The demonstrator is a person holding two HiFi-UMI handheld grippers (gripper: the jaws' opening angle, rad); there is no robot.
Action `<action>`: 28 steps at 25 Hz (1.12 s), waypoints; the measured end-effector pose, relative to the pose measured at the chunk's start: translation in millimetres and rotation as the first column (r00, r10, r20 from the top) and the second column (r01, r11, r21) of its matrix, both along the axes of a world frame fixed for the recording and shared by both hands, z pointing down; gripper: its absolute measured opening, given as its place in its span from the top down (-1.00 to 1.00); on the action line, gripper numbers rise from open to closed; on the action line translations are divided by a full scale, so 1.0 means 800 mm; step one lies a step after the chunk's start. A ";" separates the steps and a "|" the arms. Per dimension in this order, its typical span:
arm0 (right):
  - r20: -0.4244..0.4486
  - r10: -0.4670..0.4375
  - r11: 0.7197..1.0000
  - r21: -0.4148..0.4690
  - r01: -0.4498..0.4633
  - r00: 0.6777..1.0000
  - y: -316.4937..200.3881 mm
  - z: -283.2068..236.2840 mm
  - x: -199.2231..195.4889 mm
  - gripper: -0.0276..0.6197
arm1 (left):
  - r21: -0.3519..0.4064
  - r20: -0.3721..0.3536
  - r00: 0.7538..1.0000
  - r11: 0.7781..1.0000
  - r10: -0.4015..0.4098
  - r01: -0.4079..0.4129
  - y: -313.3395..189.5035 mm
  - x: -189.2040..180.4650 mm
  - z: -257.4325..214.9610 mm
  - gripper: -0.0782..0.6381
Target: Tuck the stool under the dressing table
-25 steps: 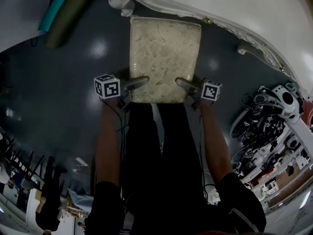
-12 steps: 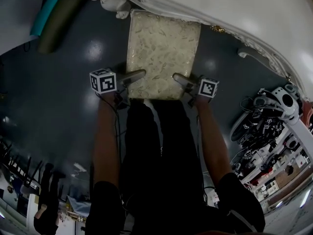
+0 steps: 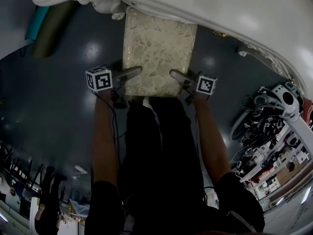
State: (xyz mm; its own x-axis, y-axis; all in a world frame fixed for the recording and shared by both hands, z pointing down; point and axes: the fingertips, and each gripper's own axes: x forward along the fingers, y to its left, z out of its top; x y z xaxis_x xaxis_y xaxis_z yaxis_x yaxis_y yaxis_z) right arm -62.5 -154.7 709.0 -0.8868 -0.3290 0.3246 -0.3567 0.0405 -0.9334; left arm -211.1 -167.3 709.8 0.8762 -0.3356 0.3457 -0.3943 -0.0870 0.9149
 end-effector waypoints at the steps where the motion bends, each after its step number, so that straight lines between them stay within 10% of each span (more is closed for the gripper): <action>1: -0.002 0.002 1.000 -0.003 -0.002 1.000 0.001 0.002 0.001 -0.78 | 0.001 -0.001 1.000 1.000 0.000 0.000 0.000 0.000 0.000 -0.69; 14: 0.001 0.017 1.000 -0.024 -0.017 1.000 0.004 0.000 0.003 -0.83 | 0.006 0.030 1.000 1.000 -0.002 0.001 0.000 -0.004 -0.004 -0.71; 23: -0.278 0.113 0.993 0.059 -0.101 0.954 0.021 -0.044 0.063 -0.89 | 0.122 0.169 0.983 0.991 -0.066 0.045 -0.003 -0.064 -0.063 -0.70; 28: -0.444 0.182 0.979 0.163 -0.121 0.877 0.053 -0.112 0.083 -0.74 | 0.220 0.276 0.959 0.975 -0.056 -0.006 0.025 -0.083 -0.120 -0.23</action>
State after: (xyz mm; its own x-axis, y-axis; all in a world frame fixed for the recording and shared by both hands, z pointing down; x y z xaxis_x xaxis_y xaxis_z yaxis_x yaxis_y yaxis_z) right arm 4.0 -111.9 619.4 -0.5876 -0.5129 0.6258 -0.7512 0.0584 -0.6575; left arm -277.4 -147.1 613.5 0.7454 -0.4501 0.4917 -0.6356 -0.2574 0.7279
